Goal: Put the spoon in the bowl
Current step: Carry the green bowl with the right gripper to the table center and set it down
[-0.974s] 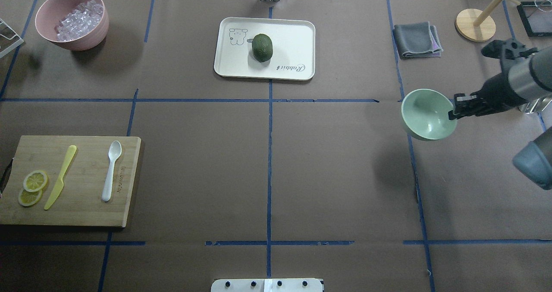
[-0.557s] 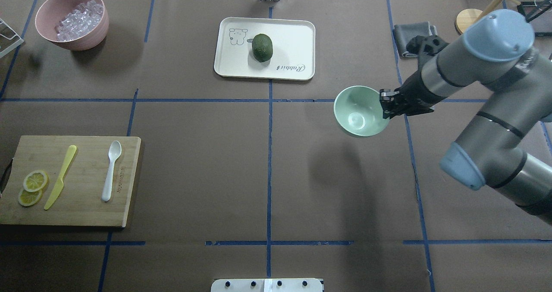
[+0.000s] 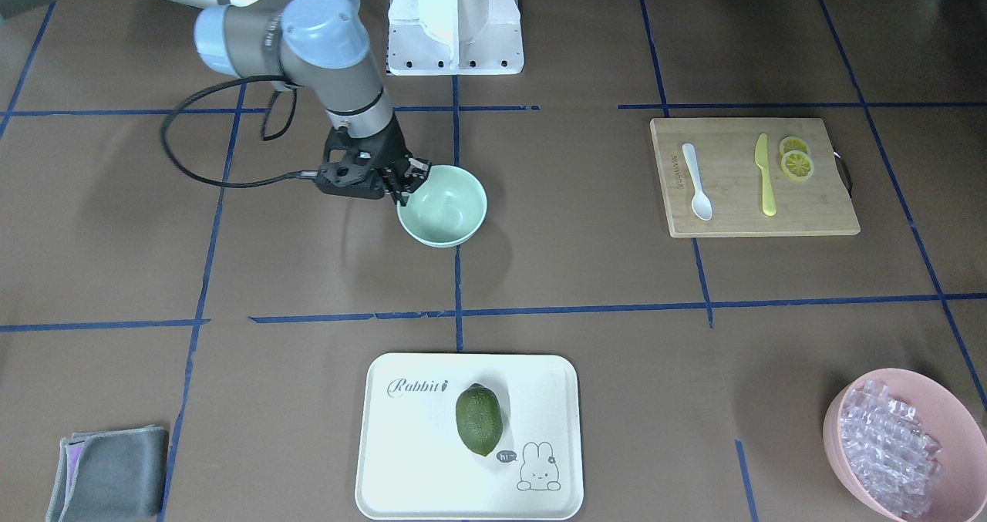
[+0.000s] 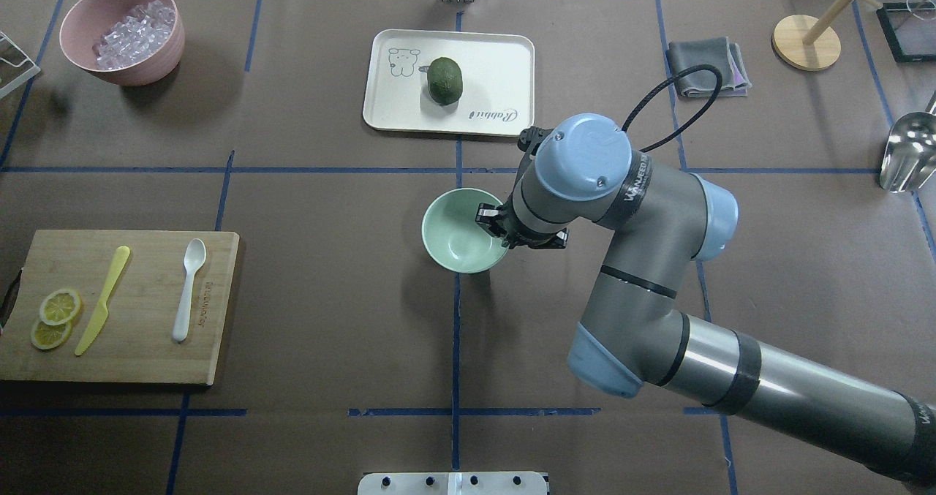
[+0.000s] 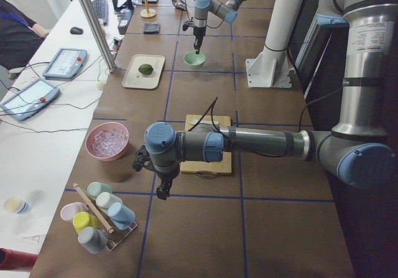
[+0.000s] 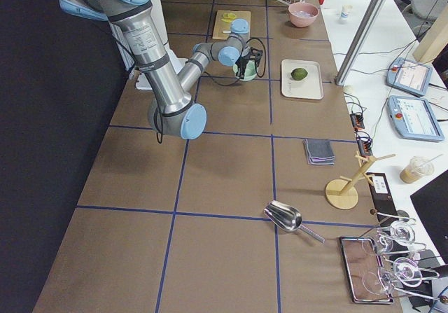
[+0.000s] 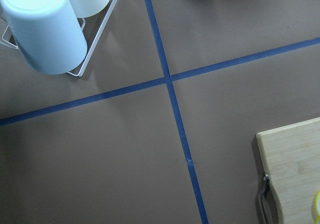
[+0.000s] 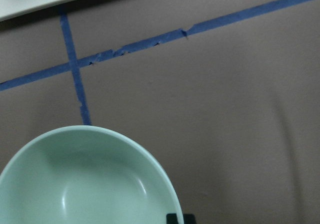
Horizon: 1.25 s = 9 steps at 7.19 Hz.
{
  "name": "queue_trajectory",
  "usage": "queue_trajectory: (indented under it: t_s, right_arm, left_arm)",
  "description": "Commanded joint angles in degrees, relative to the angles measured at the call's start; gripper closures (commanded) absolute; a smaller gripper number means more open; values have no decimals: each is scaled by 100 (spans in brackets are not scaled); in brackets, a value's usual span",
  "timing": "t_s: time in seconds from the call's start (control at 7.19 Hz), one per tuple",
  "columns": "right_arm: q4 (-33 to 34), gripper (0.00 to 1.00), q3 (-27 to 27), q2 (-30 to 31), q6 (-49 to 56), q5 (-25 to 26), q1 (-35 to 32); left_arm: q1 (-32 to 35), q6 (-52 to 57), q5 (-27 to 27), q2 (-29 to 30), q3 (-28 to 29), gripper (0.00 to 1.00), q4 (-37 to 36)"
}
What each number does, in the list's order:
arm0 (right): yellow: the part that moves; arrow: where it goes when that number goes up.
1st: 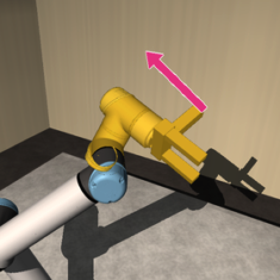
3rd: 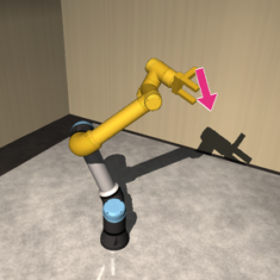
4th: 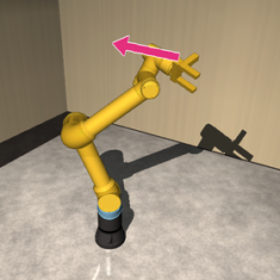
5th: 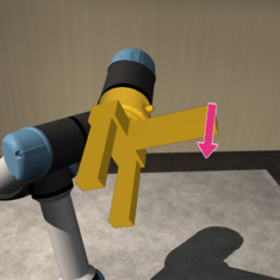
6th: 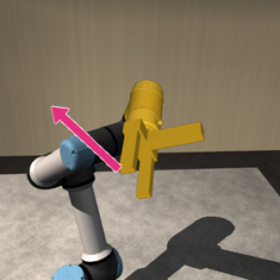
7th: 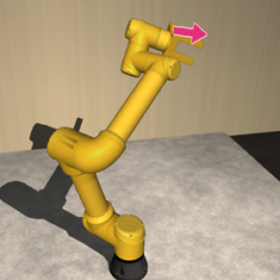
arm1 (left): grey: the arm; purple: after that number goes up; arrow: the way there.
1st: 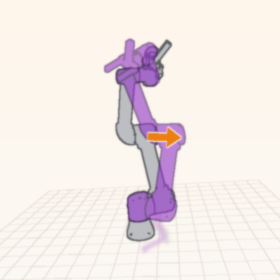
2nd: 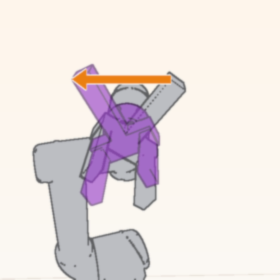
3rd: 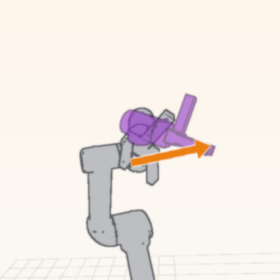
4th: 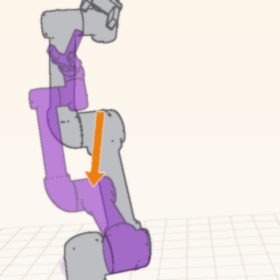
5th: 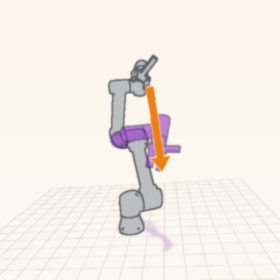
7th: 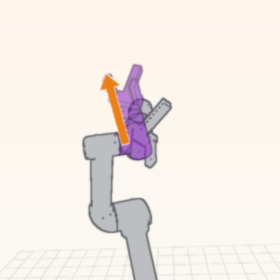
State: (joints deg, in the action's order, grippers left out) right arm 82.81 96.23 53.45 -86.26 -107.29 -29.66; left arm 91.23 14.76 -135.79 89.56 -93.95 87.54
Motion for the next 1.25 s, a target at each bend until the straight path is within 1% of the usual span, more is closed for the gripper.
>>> queue_trajectory:
  t_s: [0.0,0.42,0.56,0.7,0.83,1.11]
  right_arm:
    - [-28,100,-174,-116,-137,217,232]
    - [-28,100,-218,-107,-128,262,311]
    - [-37,94,-218,-81,-128,262,337]
    - [-37,61,-218,-63,-128,270,346]
    - [-37,2,-184,-72,-137,288,346]
    - [-28,0,-113,-72,-24,253,181]
  left_arm:
    - [0,0,0,0,0,0,0]
    - [0,0,0,0,17,0,0]
    - [0,0,0,0,8,0,0]
    - [0,0,0,0,8,0,0]
    - [0,0,0,0,17,0,0]
    - [0,52,9,0,78,0,27]
